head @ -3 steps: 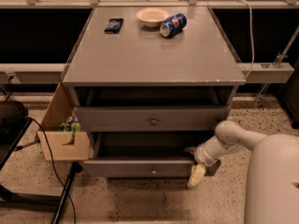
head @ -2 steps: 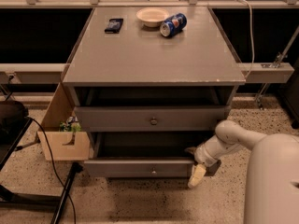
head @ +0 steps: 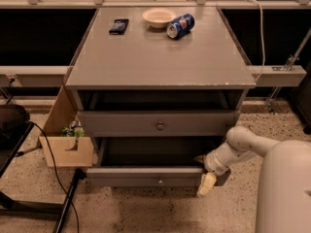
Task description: Open middle drawer
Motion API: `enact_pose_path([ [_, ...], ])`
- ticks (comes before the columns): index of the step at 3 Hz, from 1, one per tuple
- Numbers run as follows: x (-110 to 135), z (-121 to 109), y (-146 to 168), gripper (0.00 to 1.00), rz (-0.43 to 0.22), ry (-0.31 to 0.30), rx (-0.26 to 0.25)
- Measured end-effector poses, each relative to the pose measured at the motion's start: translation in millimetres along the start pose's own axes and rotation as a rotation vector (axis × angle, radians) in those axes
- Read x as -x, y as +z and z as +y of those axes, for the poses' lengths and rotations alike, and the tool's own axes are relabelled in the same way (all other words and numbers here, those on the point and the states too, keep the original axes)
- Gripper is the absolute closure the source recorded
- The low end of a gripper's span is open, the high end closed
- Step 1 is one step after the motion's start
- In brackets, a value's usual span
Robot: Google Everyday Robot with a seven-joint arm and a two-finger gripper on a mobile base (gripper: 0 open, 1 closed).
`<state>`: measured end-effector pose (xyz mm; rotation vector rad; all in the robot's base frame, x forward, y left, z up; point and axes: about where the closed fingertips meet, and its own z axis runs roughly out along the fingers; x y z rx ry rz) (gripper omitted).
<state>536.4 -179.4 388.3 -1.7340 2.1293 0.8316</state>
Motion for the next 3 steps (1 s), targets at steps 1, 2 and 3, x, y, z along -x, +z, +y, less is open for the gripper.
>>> enact_pose_path([
  [1,-3,7,-1,0.00,-0.005,0.016,0.007],
  [2,-15,25,-7,0.00,-0.017,0.031,-0.006],
  [3,-25,49,-11,0.00,-0.033,0.016,-0.054],
])
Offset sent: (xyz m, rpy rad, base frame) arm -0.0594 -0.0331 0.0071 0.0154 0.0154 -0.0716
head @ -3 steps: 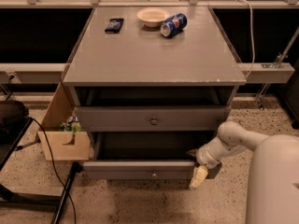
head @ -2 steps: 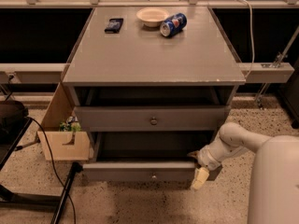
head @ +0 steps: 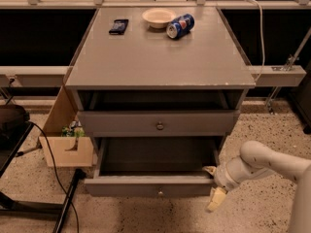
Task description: Open middle drawer
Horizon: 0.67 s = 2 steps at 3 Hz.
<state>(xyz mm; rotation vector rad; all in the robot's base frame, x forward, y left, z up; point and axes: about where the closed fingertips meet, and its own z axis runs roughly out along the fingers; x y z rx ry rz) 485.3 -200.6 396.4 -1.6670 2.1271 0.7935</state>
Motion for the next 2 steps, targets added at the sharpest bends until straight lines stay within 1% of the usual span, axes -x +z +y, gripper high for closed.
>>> enact_pose_path([
  [1,-3,24,-8,0.00,0.005,-0.051,-0.080],
  [2,-2,51,-4,0.00,0.056,-0.108,-0.168],
])
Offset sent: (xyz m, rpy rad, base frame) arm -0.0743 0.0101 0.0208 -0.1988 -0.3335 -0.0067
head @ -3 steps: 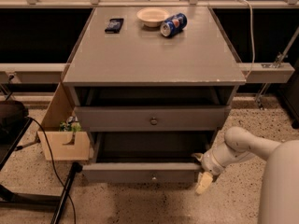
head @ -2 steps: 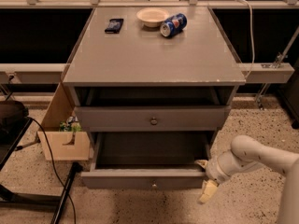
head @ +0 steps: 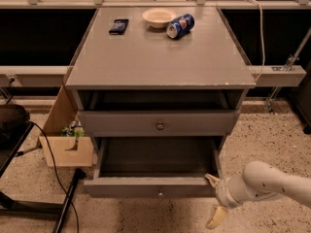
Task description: Open middle drawer
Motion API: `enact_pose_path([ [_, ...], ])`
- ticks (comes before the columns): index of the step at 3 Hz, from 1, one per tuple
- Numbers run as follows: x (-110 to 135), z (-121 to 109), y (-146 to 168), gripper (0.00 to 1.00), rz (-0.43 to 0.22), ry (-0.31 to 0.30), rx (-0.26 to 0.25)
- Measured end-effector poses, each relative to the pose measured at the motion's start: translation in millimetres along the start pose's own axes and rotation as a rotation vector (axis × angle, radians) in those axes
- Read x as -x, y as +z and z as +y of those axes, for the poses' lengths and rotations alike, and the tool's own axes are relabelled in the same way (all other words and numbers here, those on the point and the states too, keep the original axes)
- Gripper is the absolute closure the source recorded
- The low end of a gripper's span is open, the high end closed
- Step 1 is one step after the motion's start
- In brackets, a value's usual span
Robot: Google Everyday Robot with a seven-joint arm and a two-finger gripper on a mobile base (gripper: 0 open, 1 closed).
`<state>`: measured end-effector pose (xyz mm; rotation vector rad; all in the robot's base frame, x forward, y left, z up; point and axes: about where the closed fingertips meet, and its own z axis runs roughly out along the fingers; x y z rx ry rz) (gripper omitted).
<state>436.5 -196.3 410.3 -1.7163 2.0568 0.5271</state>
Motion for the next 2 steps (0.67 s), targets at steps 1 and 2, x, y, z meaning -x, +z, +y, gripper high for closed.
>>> enact_pose_path([
  [1,1.0,14.8,3.6,0.00,0.051,-0.029,-0.063],
  [2,1.0,14.8,3.6,0.00,0.051,-0.029,-0.063],
])
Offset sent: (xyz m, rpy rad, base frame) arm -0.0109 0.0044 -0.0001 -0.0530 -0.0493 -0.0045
